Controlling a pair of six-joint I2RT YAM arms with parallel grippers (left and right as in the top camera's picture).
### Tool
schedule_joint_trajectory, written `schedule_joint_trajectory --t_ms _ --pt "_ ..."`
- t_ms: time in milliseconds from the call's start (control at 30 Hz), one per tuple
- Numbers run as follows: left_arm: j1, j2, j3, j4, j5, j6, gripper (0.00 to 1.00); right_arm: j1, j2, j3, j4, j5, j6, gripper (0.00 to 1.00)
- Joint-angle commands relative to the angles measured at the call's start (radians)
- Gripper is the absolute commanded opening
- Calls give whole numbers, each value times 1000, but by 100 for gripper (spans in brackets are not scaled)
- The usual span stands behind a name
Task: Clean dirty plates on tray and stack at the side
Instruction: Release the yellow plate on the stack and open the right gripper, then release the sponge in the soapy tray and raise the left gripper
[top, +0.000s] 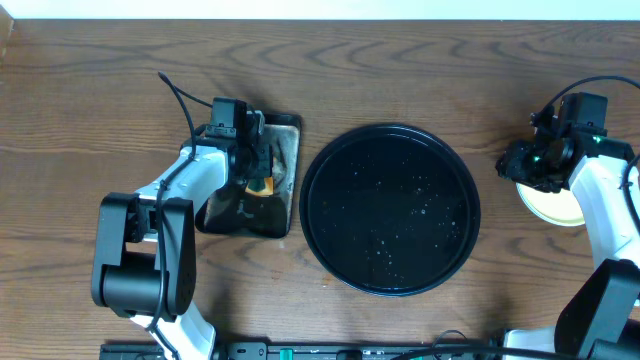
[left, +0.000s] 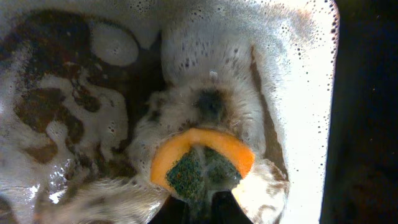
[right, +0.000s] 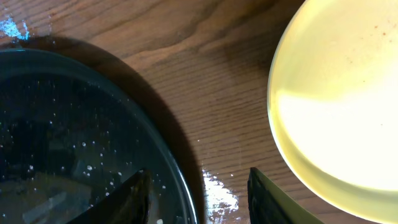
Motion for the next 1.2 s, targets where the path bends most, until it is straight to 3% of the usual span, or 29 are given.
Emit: schedule_joint_trajectory --t_ms 0,100,133,167,200,267,333,500,867,933,967,1033,1167 --pt "1 -8 -3 7 -3 6 7 8 2 14 0 1 -11 48" --pt "1 -57 -3 14 -33 6 8 8 2 14 1 1 -11 48" --pt "1 -77 -3 14 -37 6 23 8 2 14 2 1 -11 48" --pt "1 -94 -3 13 -40 6 43 8 2 14 2 1 -11 48" --pt "1 -108 -3 9 -46 6 53 8 2 14 2 1 -11 48" --pt "1 -128 -3 -8 -55 6 64 8 2 14 2 1 -11 48" --pt "0 -130 -3 -35 -55 3 66 8 2 14 1 1 -11 48" --pt "-2 -127 -3 -119 -51 -32 65 8 2 14 0 1 -11 48" --pt "-4 -93 -48 -126 -52 -32 58 8 2 14 -1 1 -11 48" --pt "-4 -81 -63 -126 -52 -33 50 8 2 14 -1 1 -11 48" --pt "-4 -77 -67 -126 -52 -32 40 8 2 14 -1 1 -11 48" --pt "-4 -73 -70 -124 -52 -32 11 8 2 14 -1 1 -11 48" --pt "-4 -84 -70 -95 -51 -36 8 8 2 14 -5 1 -11 47"
